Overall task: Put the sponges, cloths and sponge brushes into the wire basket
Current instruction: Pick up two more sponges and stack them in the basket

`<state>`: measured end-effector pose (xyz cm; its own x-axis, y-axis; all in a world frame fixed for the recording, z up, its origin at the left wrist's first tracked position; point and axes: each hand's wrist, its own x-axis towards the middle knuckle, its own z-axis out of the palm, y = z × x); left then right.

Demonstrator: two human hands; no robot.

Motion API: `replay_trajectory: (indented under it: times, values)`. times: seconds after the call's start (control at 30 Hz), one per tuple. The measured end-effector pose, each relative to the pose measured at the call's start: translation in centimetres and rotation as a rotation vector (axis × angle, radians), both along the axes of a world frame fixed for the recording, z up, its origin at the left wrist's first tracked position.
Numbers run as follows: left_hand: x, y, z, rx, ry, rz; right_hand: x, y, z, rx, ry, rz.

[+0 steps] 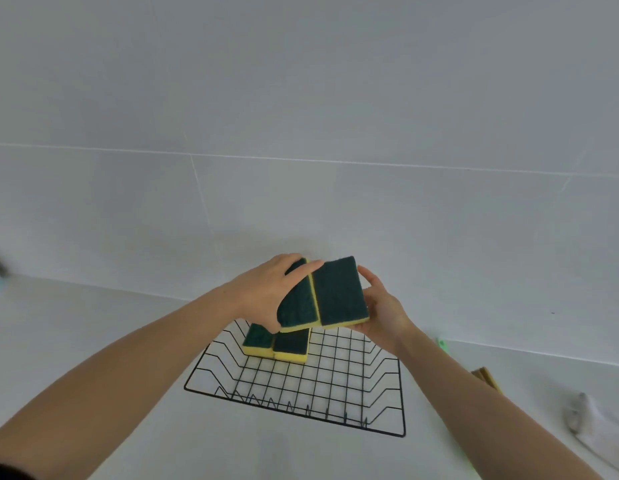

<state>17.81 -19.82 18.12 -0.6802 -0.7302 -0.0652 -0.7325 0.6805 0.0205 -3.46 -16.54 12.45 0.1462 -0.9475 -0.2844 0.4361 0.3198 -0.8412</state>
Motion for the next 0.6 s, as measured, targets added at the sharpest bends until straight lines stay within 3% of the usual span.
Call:
replay_trajectory:
  times: [0.17, 0.37, 0.6]
  values:
    - [3.3, -4.4, -3.9, -0.023, -0.097, -0.082, 4.0, -2.2, -3.0, 0.084, 0.087, -0.008]
    - [5.5, -8.5, -9.9, 0.075, -0.160, -0.043, 7.0, -4.7, -6.8, 0.228, 0.205, -0.115]
    - [6.7, -10.7, -13.0, 0.148, -0.221, -0.109, 8.6, -6.6, -10.9, 0.318, 0.258, -0.078]
